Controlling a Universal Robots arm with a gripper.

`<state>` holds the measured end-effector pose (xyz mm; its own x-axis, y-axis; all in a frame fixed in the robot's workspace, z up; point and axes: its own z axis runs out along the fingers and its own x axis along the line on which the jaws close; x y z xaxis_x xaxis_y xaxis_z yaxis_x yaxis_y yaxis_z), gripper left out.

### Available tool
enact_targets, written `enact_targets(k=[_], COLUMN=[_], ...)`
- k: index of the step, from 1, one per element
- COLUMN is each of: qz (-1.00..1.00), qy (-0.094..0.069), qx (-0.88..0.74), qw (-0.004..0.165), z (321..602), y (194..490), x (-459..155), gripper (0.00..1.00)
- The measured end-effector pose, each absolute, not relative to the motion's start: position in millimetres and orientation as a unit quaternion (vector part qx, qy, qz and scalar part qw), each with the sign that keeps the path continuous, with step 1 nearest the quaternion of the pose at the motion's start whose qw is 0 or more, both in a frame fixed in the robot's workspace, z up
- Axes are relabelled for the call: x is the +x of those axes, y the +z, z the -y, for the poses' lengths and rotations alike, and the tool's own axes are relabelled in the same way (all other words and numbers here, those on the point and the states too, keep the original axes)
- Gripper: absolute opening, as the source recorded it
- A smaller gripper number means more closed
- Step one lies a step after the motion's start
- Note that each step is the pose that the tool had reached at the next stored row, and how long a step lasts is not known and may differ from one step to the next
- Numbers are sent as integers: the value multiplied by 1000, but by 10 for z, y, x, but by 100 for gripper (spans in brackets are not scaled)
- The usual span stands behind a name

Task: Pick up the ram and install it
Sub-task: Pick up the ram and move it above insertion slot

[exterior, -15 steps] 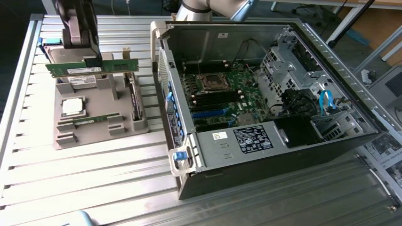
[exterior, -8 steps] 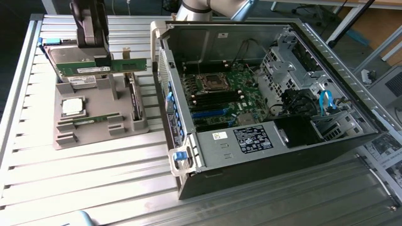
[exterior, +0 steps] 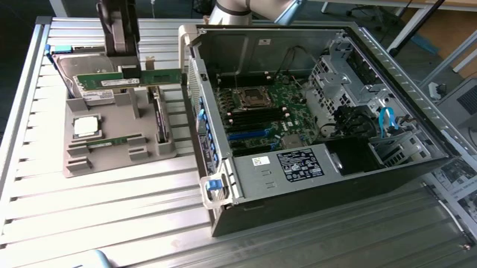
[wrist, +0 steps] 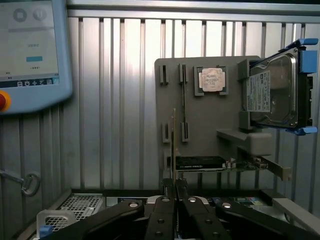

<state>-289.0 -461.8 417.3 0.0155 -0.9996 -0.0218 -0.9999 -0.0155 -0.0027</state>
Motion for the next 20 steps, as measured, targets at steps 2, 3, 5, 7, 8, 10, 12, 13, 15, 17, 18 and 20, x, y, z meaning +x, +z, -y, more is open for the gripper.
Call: enact_targets(k=[2, 3, 5, 7, 8, 10, 12, 13, 15, 17, 18, 20], qz=[-702, -702, -702, -702, -702, -702, -702, -702, -702, -702, -702, -702], qy=[7, 7, 7, 7, 7, 7, 7, 7, 7, 7, 7, 7], qx=[-713, -713, -713, -713, -713, -713, -713, -713, -713, -713, -713, -713], qw=[9, 9, 9, 9, 9, 9, 9, 9, 9, 9, 9, 9], z=[4618, 4618, 4618, 4618, 4618, 4618, 4618, 4618, 4618, 4618, 4618, 4618], y=[4173, 4173, 4173, 4173, 4173, 4173, 4173, 4173, 4173, 4173, 4173, 4173], x=[-2857, -2842, -2810, -2773, -2756, -2724, -2694, -2678, -2647, -2614, -2563, -2515], gripper=[12, 12, 12, 12, 12, 12, 12, 12, 12, 12, 12, 12])
